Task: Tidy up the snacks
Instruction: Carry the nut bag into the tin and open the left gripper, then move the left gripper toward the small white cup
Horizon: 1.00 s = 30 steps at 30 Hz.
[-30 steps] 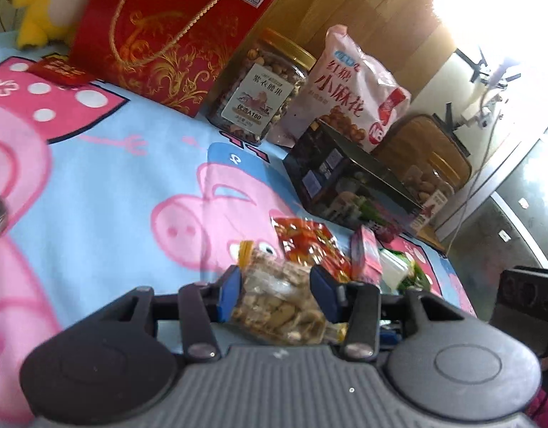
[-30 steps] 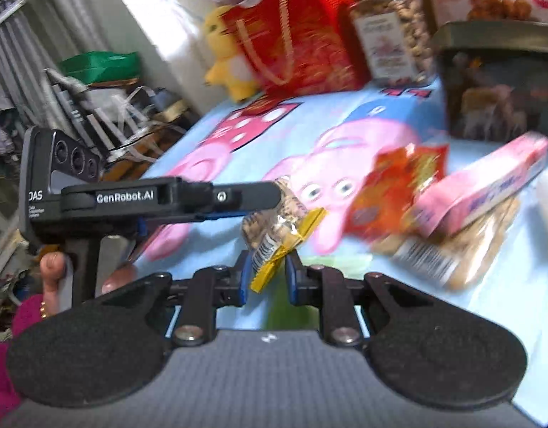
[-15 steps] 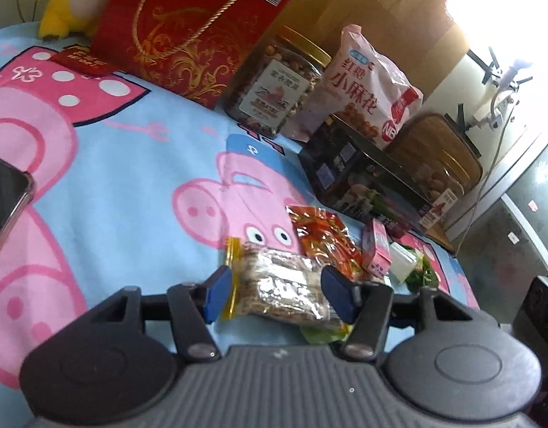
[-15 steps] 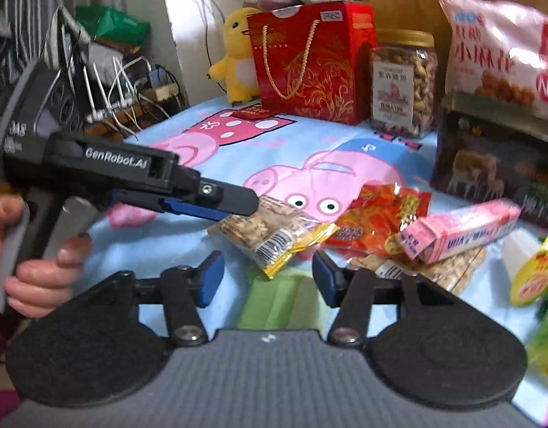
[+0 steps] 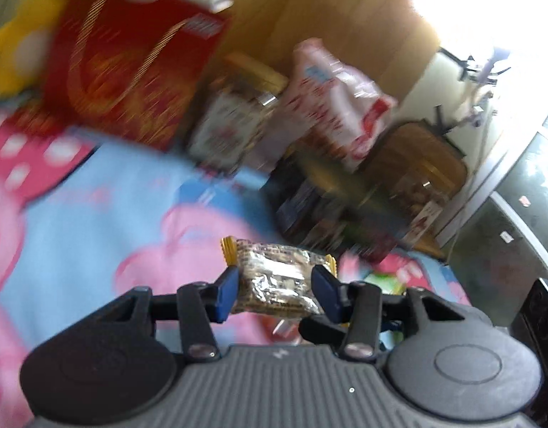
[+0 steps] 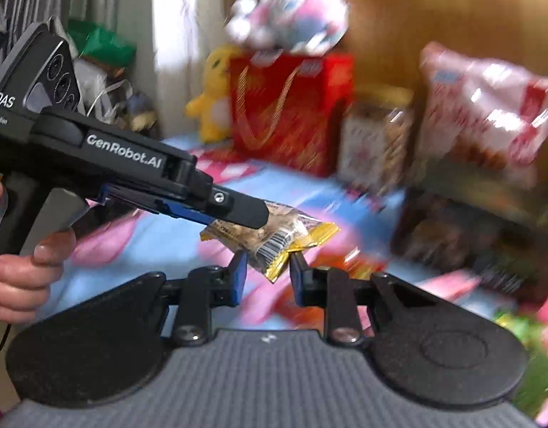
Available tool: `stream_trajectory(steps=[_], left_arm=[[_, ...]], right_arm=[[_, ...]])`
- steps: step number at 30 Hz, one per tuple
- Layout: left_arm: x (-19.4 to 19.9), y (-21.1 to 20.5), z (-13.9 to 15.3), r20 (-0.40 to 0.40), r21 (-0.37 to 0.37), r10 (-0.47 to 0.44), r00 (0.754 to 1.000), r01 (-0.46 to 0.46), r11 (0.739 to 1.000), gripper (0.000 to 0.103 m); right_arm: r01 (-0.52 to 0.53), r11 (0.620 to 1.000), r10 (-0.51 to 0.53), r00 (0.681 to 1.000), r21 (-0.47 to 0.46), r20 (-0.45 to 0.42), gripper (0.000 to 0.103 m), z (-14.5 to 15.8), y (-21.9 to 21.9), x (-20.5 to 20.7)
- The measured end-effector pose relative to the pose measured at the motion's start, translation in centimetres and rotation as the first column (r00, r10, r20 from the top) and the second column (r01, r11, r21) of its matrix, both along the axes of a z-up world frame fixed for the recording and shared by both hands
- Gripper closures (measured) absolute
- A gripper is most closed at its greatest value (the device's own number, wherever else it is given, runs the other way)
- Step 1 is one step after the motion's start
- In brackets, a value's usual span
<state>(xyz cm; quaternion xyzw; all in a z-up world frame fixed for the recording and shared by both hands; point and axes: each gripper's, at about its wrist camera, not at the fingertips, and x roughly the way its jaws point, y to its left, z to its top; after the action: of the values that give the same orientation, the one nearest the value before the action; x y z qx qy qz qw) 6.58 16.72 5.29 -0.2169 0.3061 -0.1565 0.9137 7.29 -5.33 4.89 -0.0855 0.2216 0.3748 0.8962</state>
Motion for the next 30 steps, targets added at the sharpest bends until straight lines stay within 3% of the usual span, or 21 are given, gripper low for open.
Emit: stream_trajectory(steps=[4, 7, 12, 16, 19, 23, 30], left_arm=[[4.6, -4.0, 3.1, 0.074, 0.041, -0.073, 0.995, 0.070, 0.997, 0.059], [8.9, -7.3, 4.1, 0.090, 0.077, -0.124, 0.988, 0.118, 0.990, 0.059], [15.2, -10.4, 3.8, 0.055, 0.105, -0.131, 0.990, 0.125, 0.987, 0.059], [17.9, -11.9, 2.4, 0.012, 0.167, -0.108, 0.994, 0.105, 0.980, 0.057], [18.2, -12.3, 1.7, 0.005, 0.208, -0.093, 0.996, 0.090, 0.974, 0.056], [17.1, -11.4, 2.0, 0.016, 0.200, -0.087, 0.996, 0.082, 0.976, 0.056], [9.5, -7.6, 2.9, 0.087, 0.149, -0.085, 0.993, 0.071, 0.986, 0.056]], right_arm=[[0.113, 0.993, -0.115, 0.991, 0.028, 0.070, 0.074, 1.9, -3.1, 3.2], [0.186, 0.982, -0.188, 0.980, 0.037, 0.068, 0.074, 2.4, -4.9, 6.6], [0.240, 0.970, -0.240, 0.971, 0.035, -0.008, 0.073, 1.7, -6.4, 12.4], [0.250, 0.968, -0.249, 0.968, 0.021, -0.038, 0.067, 0.1, -6.6, 14.1], [0.259, 0.966, -0.258, 0.966, 0.017, -0.032, 0.058, -0.4, -6.4, 14.0], [0.285, 0.956, -0.280, 0.957, 0.073, -0.072, 0.058, 0.1, -7.9, 12.9], [0.315, 0.929, -0.293, 0.947, 0.192, -0.134, 0.058, 0.5, -10.9, 7.4]])
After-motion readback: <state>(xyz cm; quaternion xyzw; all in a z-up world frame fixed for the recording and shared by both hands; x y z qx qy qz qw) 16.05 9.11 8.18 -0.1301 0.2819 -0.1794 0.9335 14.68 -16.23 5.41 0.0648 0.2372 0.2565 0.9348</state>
